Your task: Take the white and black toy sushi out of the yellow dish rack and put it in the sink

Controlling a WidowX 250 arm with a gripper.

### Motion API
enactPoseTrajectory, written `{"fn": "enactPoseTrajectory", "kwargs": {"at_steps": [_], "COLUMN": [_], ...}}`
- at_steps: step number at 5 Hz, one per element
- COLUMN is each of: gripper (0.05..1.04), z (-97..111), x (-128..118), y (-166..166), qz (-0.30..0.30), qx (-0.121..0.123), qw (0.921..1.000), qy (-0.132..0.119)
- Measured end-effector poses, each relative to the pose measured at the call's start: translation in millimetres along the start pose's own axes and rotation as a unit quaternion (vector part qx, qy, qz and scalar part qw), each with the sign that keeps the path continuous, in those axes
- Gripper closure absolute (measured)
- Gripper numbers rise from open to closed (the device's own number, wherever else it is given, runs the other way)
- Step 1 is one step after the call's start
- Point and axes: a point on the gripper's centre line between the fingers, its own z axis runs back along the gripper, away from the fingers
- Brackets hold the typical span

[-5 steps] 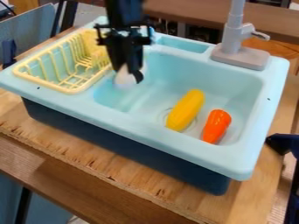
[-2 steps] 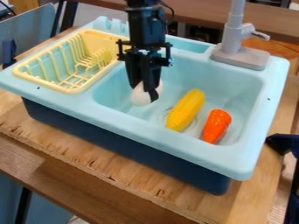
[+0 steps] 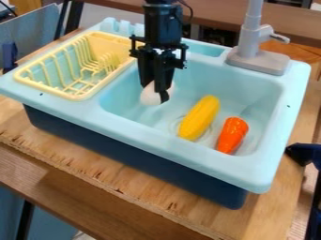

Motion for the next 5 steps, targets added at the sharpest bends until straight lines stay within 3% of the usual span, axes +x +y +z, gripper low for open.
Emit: {"fn": "enactPoseTrajectory", "kwargs": {"at_steps": [2, 3, 4, 5], "gripper": [0.111, 0.08, 0.083, 0.083], "z": [8.1, 38.4, 89.0, 118.1], "x": [-5.4, -15.6, -42.9, -77.3], "y": [-3.1, -5.3, -2.3, 17.1], "qz": [0.011, 0.009, 0.025, 0.078], "qx": [-0.005, 0.013, 0.039, 0.052], "qw": [0.9999, 0.9998, 0.9964, 0.9924], "qy": [0.008, -0.015, -0.07, -0.08]}}
